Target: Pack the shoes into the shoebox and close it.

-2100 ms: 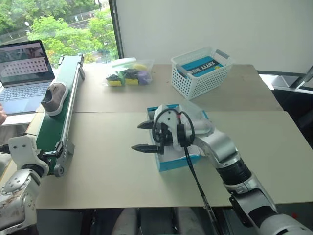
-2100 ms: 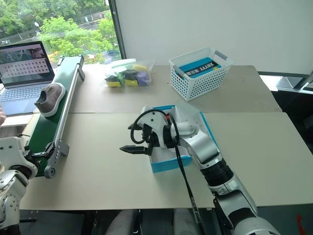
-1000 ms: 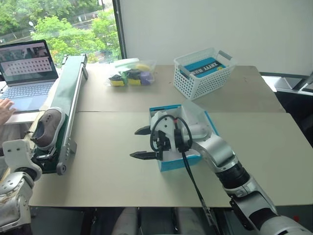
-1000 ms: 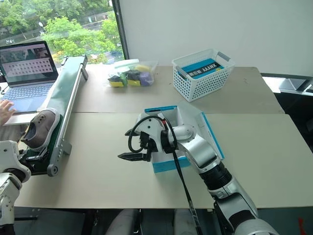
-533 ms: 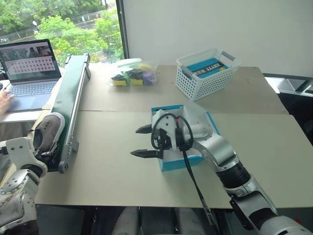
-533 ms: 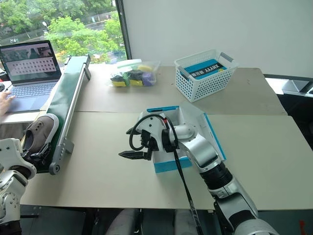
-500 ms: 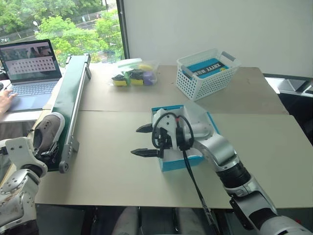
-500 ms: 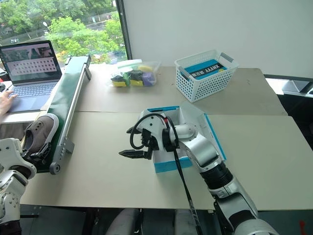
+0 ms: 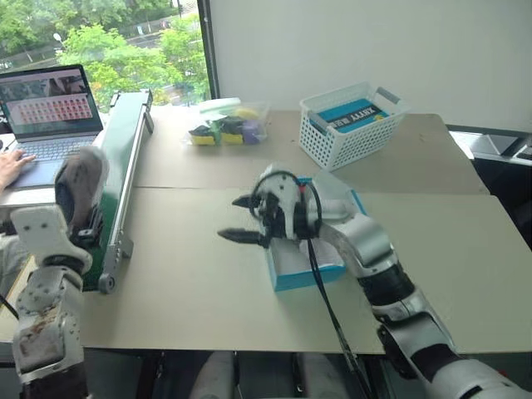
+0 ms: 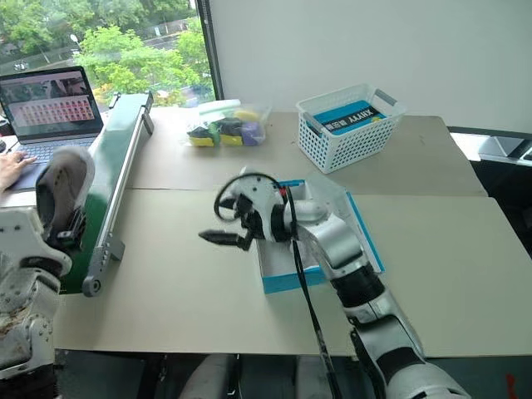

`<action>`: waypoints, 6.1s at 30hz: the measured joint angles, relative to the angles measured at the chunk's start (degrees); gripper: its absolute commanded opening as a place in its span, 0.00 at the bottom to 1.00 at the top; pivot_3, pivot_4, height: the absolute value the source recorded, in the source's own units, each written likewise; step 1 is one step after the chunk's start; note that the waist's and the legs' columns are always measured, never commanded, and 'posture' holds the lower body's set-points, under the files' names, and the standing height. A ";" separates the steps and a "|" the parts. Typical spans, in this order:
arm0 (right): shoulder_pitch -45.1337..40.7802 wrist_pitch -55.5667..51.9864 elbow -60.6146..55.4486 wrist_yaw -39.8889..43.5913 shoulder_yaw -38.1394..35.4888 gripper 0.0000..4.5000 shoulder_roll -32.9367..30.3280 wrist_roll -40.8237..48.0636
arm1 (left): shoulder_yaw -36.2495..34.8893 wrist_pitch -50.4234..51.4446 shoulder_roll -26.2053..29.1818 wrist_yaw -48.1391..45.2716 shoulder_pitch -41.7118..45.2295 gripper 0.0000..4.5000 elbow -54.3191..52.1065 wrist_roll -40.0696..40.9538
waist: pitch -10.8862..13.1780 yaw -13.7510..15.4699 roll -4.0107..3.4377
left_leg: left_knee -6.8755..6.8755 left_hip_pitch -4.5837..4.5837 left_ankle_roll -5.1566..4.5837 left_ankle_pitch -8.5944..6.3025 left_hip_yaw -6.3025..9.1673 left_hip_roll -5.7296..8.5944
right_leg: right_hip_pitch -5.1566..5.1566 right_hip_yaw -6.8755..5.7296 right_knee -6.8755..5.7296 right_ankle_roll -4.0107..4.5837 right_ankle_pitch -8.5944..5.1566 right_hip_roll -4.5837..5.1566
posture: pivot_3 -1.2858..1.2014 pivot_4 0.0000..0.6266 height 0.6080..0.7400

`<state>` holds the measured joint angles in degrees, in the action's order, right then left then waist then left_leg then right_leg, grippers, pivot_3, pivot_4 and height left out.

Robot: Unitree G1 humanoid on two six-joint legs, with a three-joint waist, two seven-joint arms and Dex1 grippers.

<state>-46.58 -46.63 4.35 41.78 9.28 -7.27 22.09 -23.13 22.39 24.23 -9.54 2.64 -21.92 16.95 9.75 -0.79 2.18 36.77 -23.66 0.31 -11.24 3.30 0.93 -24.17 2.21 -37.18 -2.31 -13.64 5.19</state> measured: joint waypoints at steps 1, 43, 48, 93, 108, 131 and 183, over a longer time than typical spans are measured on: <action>-1.70 -4.23 1.52 -2.26 -3.20 1.00 1.68 2.15 | 3.65 0.42 -1.43 -0.52 -0.01 0.55 -1.79 0.03 | 0.00 -0.02 0.00 | -0.01 -0.02 0.00 0.00 0.00 0.00 | -0.01 0.01 0.01 -0.01 0.00 0.00 | 0.52 0.24 0.88; -9.39 -28.74 13.00 -23.54 -30.89 1.00 10.67 23.93 | 15.63 14.25 -9.93 -2.30 6.69 0.55 -11.06 11.45 | 0.03 -1.57 -0.09 | 0.02 -0.17 -0.07 -0.01 -0.37 -0.04 | -0.02 -0.02 0.04 -0.05 -0.01 -0.21 | 0.52 0.24 0.88; -10.11 -28.74 13.45 -25.12 -33.06 1.00 11.13 25.89 | 18.87 14.25 -11.42 -1.61 8.39 0.55 -11.06 11.34 | 0.03 -1.78 -0.09 | 0.02 -0.18 -0.07 -0.01 -0.39 -0.04 | -0.05 0.00 0.03 -0.05 -0.01 -0.21 | 0.52 0.24 0.88; -26.30 -30.82 22.16 -20.49 -15.25 0.16 -12.85 17.40 | 16.53 13.77 5.28 -15.22 -2.66 0.99 -14.61 10.46 | 0.20 -1.87 -0.37 | -0.05 -0.18 -0.13 -0.04 -0.46 -0.08 | -0.01 0.00 0.15 -0.05 -0.07 -0.23 | 0.52 0.24 0.88; -21.45 -42.56 19.73 -8.90 5.36 0.16 -16.97 13.79 | 18.51 12.86 3.17 -14.66 -2.75 0.99 -13.34 9.64 | 0.21 -1.87 -0.37 | -0.03 -0.22 -0.15 -0.05 -0.45 -0.09 | -0.09 0.02 0.12 -0.05 -0.06 -0.23 | 0.52 0.24 0.88; -27.34 -24.51 34.62 17.09 36.33 0.16 -13.34 -1.14 | 21.77 12.71 0.30 -13.26 -2.38 0.99 -13.43 7.64 | 0.18 -1.90 -0.35 | 0.05 -0.01 -0.14 -0.05 -0.42 -0.08 | 0.05 0.01 0.03 -0.03 -0.04 -0.23 | 0.52 0.24 0.88; -22.22 -27.19 19.66 2.56 -3.56 0.77 -9.46 -7.63 | 21.48 12.75 0.41 -14.10 0.33 1.00 -12.07 5.86 | 0.13 -1.61 -0.37 | 0.06 -0.11 -0.09 -0.06 -0.49 -0.72 | -0.08 0.04 0.09 0.36 0.14 -0.89 | 0.52 0.24 0.88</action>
<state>-68.79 -73.82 24.01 44.34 5.72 -16.72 14.46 -1.65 35.14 24.64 -23.64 2.97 -34.00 22.81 9.88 -2.40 1.81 36.83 -23.78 0.22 -11.30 2.81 0.20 -24.25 2.25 -37.09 -1.95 -13.50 4.29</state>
